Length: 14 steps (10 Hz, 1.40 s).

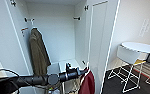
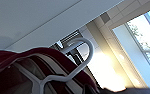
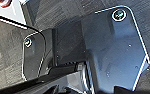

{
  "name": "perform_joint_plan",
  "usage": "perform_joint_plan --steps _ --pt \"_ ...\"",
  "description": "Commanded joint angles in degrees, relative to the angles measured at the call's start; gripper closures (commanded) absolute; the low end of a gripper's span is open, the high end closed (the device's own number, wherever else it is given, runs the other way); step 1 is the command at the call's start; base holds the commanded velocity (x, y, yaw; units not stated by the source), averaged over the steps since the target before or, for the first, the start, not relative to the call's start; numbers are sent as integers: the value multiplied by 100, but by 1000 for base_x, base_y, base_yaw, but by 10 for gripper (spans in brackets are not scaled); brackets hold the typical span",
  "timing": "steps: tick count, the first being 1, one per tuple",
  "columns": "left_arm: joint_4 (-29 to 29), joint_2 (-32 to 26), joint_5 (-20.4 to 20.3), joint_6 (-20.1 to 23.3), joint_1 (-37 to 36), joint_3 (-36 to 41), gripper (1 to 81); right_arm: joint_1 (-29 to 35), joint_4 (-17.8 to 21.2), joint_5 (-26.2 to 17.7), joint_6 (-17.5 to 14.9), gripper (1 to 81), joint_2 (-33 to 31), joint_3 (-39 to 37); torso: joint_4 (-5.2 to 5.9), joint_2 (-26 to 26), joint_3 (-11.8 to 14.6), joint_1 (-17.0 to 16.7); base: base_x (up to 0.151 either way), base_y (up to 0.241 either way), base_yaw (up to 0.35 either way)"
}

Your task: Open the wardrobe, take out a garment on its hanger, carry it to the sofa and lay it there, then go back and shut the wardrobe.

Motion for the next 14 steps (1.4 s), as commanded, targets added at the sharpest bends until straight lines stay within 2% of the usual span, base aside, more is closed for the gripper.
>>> perform_joint_plan --steps 1,3,4,5,6,8,9,11,13,14 --pt "255 3 -250 -20 -1007 286 811 236 32 -368 3 10 39 19 0 0 0 0 0 0 -162" --pt "255 -23 -250 -20 -999 312 811 236 32 -360 3 10 48 19 0 0 0 0 0 0 -163" --pt "255 -32 -250 -20 -1007 321 811 236 24 -307 3 10 48 19 561 0 0 0 0 0 -165" --pt "255 -32 -250 -20 -1007 338 811 236 15 -298 3 10 48 19 595 0 0 0 0 0 -165" --pt "255 -41 -250 -20 -1007 338 811 236 15 -298 3 10 48 19 136 0 0 0 0 0 -165" --pt "255 -50 -241 -20 -1007 356 811 236 32 -298 3 10 48 19 472 0 0 -2 0 0 -165" --pt "290 -59 -241 -20 -1007 373 811 236 32 -298 3 10 48 19 570 0 0 -2 0 0 -166" --pt "308 -59 -241 -20 -1007 391 811 236 41 -289 3 10 48 28 590 0 0 0 0 0 -166" --pt "308 -41 -250 -20 -999 400 811 210 41 -219 3 10 57 19 1161 0 1067 0 0 0 -166" --pt "317 -32 -250 -20 -1007 400 811 209 41 -210 3 10 57 19 919 2 605 0 0 0 -166"
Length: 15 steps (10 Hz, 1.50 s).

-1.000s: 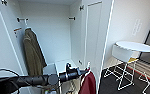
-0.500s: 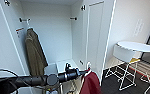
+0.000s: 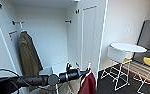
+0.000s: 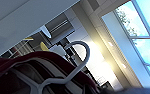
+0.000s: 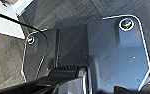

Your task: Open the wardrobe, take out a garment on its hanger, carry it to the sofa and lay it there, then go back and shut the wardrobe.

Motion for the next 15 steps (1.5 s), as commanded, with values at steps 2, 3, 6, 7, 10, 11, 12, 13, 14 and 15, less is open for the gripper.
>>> perform_joint_plan --steps 2,3,6,7,10,11,12,13,14,15 --pt "262 3 -286 -20 -999 249 811 312 39 -304 3 10 37 41 44 -2 123 -5 0 0 -167" --pt "262 3 -286 -20 -1007 249 811 312 39 -304 3 10 37 41 59 -9 162 -13 0 0 -167" --pt "271 12 -277 -20 -999 258 811 304 30 -304 3 10 37 41 59 -11 199 -13 0 0 -167" --pt "271 12 -277 -20 -999 266 811 304 30 -304 3 10 37 41 61 -11 199 -13 0 0 -167" --pt "271 -14 -286 -20 -1007 310 811 304 21 -304 3 10 37 41 61 -11 -281 -13 0 0 -167" --pt "271 -32 -285 -20 -999 319 811 304 21 -304 3 10 37 41 61 -13 46 -18 0 0 -168" --pt "271 -50 -286 -20 -999 337 811 304 21 -304 3 10 37 41 61 -13 -122 -20 0 0 -168" --pt "271 -50 -286 -20 -1007 345 811 304 30 -304 3 10 37 41 61 -11 -257 -15 0 0 -167" --pt "280 -50 -286 -20 -1007 345 811 295 30 -304 3 10 37 41 61 -6 -297 -9 0 0 -168" --pt "315 -41 -286 -20 -999 354 811 295 30 -304 3 10 37 41 61 -9 -332 -11 0 0 -167"
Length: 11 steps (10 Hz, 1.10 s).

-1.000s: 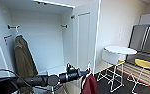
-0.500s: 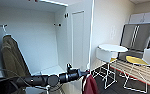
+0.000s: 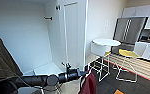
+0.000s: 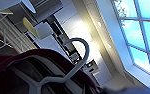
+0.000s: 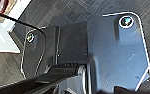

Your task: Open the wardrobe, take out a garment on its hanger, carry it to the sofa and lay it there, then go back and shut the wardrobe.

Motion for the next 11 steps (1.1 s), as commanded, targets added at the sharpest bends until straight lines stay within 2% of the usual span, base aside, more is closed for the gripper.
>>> perform_joint_plan --steps 1,11 --pt "247 4 -322 -20 -988 232 811 250 28 -367 1 10 40 41 0 0 -2 0 0 0 -167" --pt "282 48 -322 -20 -979 285 811 249 19 -367 1 10 48 41 0 0 -2 2 0 0 -169"
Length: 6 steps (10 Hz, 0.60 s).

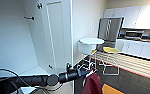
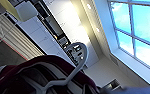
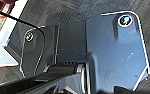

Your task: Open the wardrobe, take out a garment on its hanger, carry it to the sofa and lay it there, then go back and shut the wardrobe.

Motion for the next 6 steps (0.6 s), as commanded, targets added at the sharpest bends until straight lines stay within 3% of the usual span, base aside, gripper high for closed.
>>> perform_joint_plan --steps 1,6 --pt "244 29 -286 -20 -963 259 811 260 19 -376 1 10 60 55 0 0 0 0 0 0 -171" --pt "244 63 -286 -20 -963 302 811 260 19 -376 1 10 60 2 0 0 0 0 0 0 -171"
